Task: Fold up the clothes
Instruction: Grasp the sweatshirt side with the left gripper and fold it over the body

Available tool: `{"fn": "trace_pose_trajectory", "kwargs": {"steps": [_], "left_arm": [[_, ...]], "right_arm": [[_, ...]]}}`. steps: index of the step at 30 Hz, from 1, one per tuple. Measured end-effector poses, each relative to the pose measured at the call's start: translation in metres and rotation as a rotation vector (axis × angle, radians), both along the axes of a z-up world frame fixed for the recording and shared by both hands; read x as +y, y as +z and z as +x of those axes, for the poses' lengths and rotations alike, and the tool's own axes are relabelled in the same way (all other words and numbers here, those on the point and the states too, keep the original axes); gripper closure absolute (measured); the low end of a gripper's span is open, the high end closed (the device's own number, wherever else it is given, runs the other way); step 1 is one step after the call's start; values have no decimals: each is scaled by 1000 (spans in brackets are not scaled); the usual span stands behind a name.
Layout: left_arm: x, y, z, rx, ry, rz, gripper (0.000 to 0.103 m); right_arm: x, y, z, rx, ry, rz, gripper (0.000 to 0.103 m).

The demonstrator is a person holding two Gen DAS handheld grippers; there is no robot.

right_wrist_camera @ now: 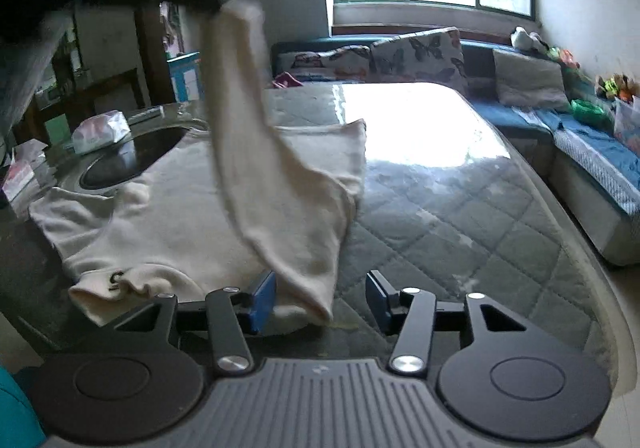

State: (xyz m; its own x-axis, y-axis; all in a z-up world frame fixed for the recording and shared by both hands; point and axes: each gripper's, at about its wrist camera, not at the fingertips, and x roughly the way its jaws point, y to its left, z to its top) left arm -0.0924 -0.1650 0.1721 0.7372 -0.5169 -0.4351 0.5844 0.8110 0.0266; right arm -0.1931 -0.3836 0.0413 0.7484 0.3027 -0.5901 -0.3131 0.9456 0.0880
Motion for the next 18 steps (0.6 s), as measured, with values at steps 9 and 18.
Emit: {"fn": "trace_pose_trajectory", "kwargs": {"steps": [9, 18], "left_arm": [[-27, 31, -8, -67, -71, -41, 95], [31, -6, -18, -5, 30, -81, 95]], "right_arm": [[3, -1, 6, -51, -51, -26, 50], [3, -11, 3, -41, -102, -120, 50]]}}
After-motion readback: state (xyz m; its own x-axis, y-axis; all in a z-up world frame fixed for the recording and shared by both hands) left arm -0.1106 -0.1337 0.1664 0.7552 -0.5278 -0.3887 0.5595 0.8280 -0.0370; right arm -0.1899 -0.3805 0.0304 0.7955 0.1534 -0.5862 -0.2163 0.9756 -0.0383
